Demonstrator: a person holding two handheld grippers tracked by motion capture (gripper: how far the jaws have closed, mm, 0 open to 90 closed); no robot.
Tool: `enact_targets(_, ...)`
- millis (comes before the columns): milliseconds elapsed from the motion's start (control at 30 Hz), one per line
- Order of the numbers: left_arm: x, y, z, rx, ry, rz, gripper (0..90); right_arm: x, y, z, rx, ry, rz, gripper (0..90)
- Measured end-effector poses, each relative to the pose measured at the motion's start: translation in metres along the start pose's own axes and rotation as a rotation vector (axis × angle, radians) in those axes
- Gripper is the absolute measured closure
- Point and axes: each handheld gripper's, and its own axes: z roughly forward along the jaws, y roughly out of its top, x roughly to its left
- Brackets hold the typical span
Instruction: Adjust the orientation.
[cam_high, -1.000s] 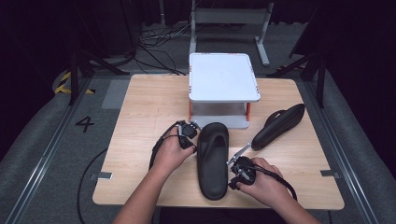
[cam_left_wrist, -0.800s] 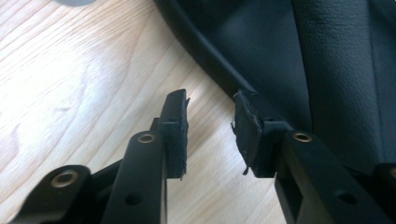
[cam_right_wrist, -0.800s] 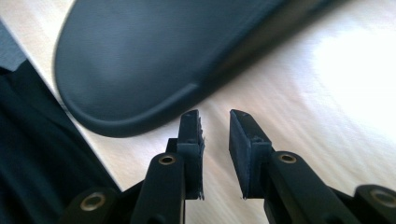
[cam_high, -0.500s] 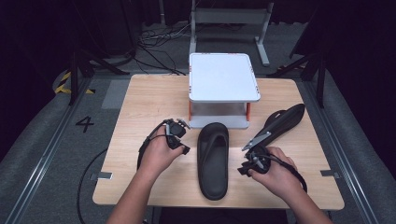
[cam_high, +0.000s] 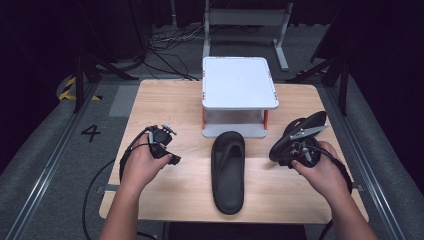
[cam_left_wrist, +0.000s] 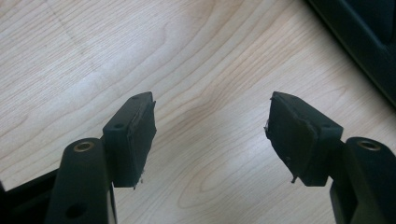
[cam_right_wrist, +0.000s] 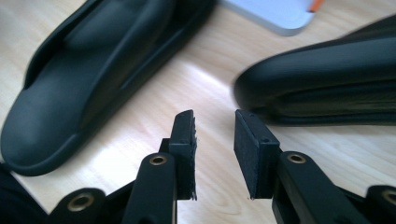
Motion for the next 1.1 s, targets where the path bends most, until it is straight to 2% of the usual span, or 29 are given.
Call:
enact_targets(133,0.006,-0.008,-0.002,0.001,-0.009,-0.012,33.4,-0.016,0.005,-0.005,-0.024,-0.007,0.025,70.8)
enact_targets(233,0.009,-0.013,-0.003,0.002,0.000,-0.028,33.5,-0.030,0.014,-0.009,-0.039,-0.020,0.046,71.7)
enact_targets(400,0.012,-0.018,-0.005,0.002,0.006,-0.041,33.2,-0.052,0.037,-0.009,-0.037,-0.072,0.050,72.2)
enact_targets(467,0.012,-0.018,-0.005,0.003,0.007,-0.042,33.2,-0.060,0.046,-0.008,-0.041,-0.092,0.056,75.7)
enact_targets(533,0.012,-0.019,-0.003,0.008,0.004,-0.039,33.5,-0.066,0.053,-0.008,-0.040,-0.103,0.060,81.2)
enact_targets(567,0.012,-0.019,-0.003,0.008,0.004,-0.039,34.4,-0.066,0.053,-0.008,-0.040,-0.103,0.060,81.2)
enact_targets(600,0.012,-0.019,-0.001,0.022,0.005,-0.032,35.0,-0.072,0.061,-0.007,-0.051,-0.110,0.077,85.1)
enact_targets(800,0.011,-0.018,0.000,0.022,0.005,-0.028,35.5,-0.078,0.078,0.005,-0.027,-0.149,0.072,88.0)
enact_targets(900,0.012,-0.018,0.001,0.027,0.007,-0.024,35.4,-0.089,0.081,0.019,0.020,-0.195,0.073,88.2)
enact_targets(1033,0.011,-0.017,0.003,0.033,0.002,-0.026,35.5,-0.093,0.076,0.024,0.033,-0.192,0.087,88.2)
enact_targets(1067,0.011,-0.017,0.003,0.033,0.002,-0.024,35.5,-0.095,0.069,0.024,0.002,-0.178,0.097,88.4)
enact_targets(1100,0.011,-0.017,0.003,0.032,0.003,-0.023,35.5,-0.095,0.069,0.024,0.002,-0.178,0.097,88.4)
